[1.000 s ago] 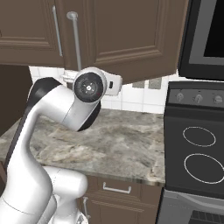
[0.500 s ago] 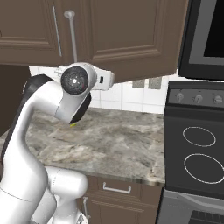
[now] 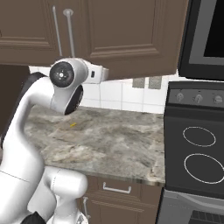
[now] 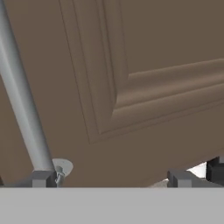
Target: Close all open cabinet doors.
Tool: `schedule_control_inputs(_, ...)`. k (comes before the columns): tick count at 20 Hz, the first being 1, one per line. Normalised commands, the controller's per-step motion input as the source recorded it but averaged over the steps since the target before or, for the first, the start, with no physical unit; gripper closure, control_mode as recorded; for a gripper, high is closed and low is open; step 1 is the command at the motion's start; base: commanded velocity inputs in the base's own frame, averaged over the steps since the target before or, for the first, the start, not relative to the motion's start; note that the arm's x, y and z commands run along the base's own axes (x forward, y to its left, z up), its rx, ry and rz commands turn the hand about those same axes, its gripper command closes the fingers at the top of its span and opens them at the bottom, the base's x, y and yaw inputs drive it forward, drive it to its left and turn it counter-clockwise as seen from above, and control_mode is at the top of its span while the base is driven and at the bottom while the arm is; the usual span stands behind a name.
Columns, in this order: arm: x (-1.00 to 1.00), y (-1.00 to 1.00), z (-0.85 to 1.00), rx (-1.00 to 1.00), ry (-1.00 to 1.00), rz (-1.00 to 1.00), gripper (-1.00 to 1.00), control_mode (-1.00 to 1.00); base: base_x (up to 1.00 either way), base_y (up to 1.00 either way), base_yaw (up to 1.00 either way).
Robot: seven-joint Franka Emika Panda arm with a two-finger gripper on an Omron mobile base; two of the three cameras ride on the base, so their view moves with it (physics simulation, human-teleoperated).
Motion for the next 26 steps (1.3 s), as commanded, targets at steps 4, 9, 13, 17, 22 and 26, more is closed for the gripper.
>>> schedule_control_inputs(4,0.6,0.26,0.0,-0.01,-0.01,-0.11,-1.0,-1.0,0.0,0.0,0.0)
schedule_control_inputs(9,0.63,0.17,-0.01,-0.03,-0.02,-0.11,-1.0,-1.0,0.0,0.0,0.0)
schedule_control_inputs(13,0.68,0.11,-0.04,-0.03,-0.01,-0.1,-1.0,-1.0,0.0,0.0,0.0)
schedule_control_inputs(17,0.59,0.07,-0.02,-0.01,0.0,-0.08,-1.0,-1.0,0.0,0.0,0.0)
schedule_control_inputs(22,0.41,0.04,0.0,0.0,0.0,-0.06,-1.0,-1.0,0.0,0.0,0.0)
schedule_control_inputs(26,0.23,0.02,0.0,0.0,0.0,-0.05,-1.0,-1.0,0.0,0.0,0.0)
